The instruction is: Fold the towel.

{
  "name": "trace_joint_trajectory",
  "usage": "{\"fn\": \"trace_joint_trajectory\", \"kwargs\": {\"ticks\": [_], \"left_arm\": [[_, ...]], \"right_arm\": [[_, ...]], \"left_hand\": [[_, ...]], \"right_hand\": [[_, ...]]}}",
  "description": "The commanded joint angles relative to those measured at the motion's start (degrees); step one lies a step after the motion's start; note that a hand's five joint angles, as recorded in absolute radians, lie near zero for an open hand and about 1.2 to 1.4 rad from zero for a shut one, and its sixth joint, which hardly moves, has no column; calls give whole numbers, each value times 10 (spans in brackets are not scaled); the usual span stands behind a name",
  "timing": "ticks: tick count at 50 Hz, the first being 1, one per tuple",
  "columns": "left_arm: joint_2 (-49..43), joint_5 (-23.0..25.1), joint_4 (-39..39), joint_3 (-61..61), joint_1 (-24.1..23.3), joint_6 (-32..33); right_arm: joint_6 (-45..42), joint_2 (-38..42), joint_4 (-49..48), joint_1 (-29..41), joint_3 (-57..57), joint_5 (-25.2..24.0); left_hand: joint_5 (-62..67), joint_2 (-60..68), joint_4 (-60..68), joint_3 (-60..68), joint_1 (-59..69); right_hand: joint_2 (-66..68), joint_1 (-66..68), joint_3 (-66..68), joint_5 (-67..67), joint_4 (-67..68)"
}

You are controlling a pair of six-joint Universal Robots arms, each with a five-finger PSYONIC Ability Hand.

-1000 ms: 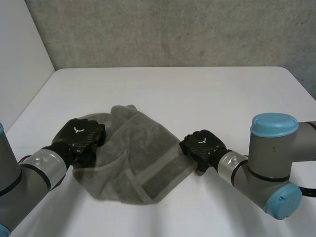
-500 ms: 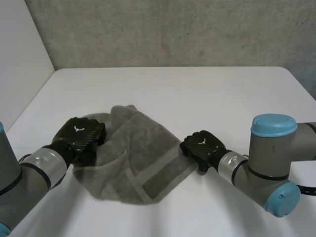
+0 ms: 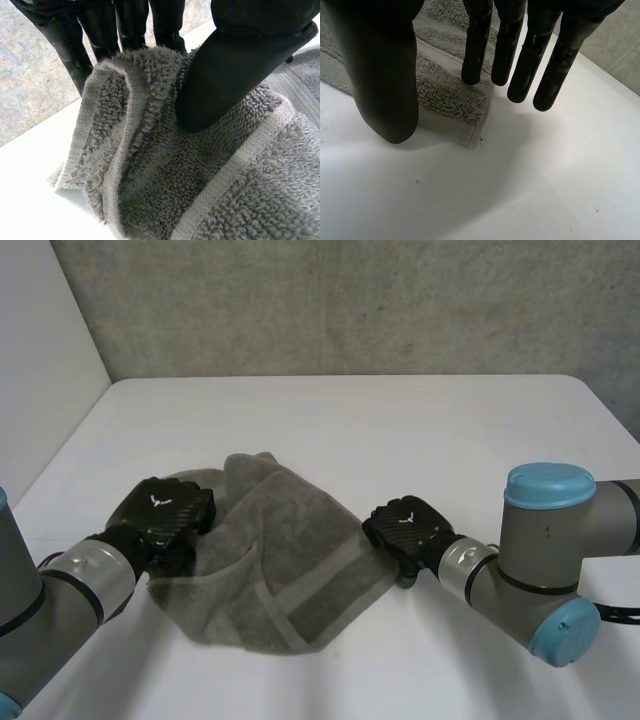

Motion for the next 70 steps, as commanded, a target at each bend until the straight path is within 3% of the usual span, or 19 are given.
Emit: {"fn": "trace_joint_trajectory", "kwargs": {"ticks": [1, 34, 38, 40, 52, 53, 54, 56, 65, 70], "left_arm": [[0, 0, 0, 1, 0, -1], [-4, 2, 1, 2, 1, 0], [-8, 2, 2, 3, 1, 0], [-13, 2, 2, 6, 2, 0], [-18, -2, 0, 51, -6, -30], [-17, -2, -1, 57, -8, -42], [-14, -1, -2, 59, -8, -51], [-13, 0, -3, 58, -8, -59], [-16, 1, -6, 47, -8, -63], [-18, 1, -5, 46, -8, -61]], "right_arm": [[0, 9, 0, 2, -15, -1], [2, 29, 4, 9, -67, -1], [3, 33, 6, 10, -75, 0], [3, 32, 9, 10, -83, 3], [8, -12, 17, 8, -90, 3], [7, -10, 32, 8, -89, 3], [5, -9, 53, 6, -84, -2], [6, -9, 65, 1, -78, -4], [1, -36, 77, -38, -16, -44], [1, -37, 34, -43, 13, -77]], "left_hand": [[123, 104, 102, 107, 131], [123, 104, 102, 107, 131], [123, 104, 102, 107, 131], [123, 104, 102, 107, 131], [123, 104, 102, 107, 131], [123, 104, 102, 107, 131], [123, 104, 102, 107, 131], [123, 104, 102, 107, 131], [123, 104, 102, 107, 131], [123, 104, 102, 107, 131]], "right_hand": [[18, 11, 12, 8, 11], [134, 127, 128, 124, 127], [215, 207, 209, 205, 208], [431, 423, 425, 421, 424], [438, 431, 432, 428, 431], [292, 285, 286, 282, 285], [-51, -58, -56, -61, -58], [-136, -143, -142, -146, -143], [-153, -161, -159, -163, -161], [-140, -148, -146, -150, -147]]}}
